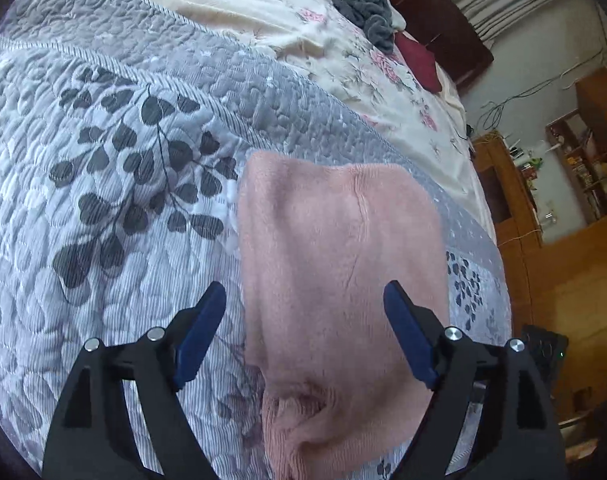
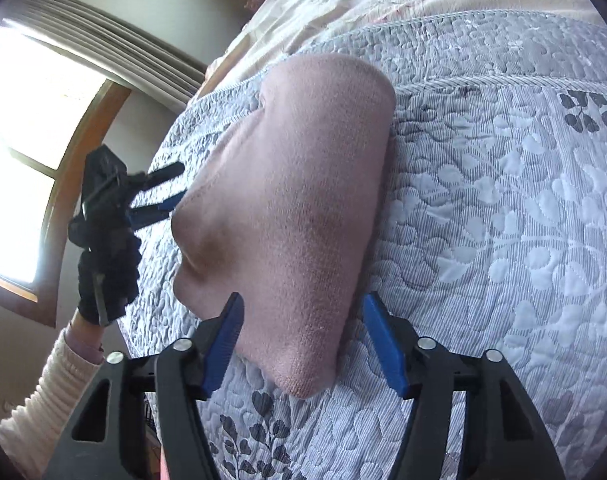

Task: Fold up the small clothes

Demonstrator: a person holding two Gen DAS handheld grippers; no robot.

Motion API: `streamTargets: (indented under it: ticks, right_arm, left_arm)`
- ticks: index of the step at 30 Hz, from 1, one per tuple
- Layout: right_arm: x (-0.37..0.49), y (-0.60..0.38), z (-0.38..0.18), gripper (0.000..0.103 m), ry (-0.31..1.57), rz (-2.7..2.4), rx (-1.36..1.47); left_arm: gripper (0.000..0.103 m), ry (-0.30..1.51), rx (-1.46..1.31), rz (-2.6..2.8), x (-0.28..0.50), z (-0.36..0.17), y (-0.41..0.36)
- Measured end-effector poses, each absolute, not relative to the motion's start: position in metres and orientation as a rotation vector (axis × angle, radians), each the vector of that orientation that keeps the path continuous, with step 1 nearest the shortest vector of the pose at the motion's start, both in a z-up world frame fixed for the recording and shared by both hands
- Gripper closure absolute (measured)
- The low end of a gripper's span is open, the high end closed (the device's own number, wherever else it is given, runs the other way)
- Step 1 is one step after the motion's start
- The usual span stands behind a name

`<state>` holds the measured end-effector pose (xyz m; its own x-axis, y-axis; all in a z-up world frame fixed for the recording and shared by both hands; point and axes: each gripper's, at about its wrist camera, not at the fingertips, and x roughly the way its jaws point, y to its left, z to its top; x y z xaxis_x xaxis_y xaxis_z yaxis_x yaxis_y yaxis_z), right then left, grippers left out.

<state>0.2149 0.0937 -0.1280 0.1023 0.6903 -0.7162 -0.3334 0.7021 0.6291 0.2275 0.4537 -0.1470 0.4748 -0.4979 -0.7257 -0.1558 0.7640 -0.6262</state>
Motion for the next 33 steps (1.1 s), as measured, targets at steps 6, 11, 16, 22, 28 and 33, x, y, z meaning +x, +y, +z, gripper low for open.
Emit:
streamTargets:
  ticks: [6,11,16,22,28,33]
  right_arm:
    - [0.249,0.097,-0.138,0.029,1.282,0.807,0.452]
    - [0.271,0.109,-0.158,0.024,1.312,0.828,0.472]
    - [0.288,0.125,-0.182,0.014,1.348,0.847,0.504]
    - [0.301,0.135,-0.204,0.020,1.368,0.886,0.644]
    - [0.286,0.112,-0.178,0.044,1.298,0.924,0.671]
    - [0.256,0.065,-0.138,0.045,1.238,0.947,0.645]
  left_arm:
    - [0.020,1.170,-0.776,-0.319,0.231,-0.186,0.445]
    - [0.021,1.161,-0.813,-0.385,0.245,-0.206,0.432]
    - [0.016,1.202,-0.777,-0.447,0.264,-0.217,0.407]
    - [0.041,1.211,-0.754,-0.477,0.266,-0.218,0.396]
    - [0.055,1.114,-0.850,-0.508,0.248,-0.202,0.391]
    - [0.055,1.077,-0.829,-0.595,0.224,-0.168,0.347]
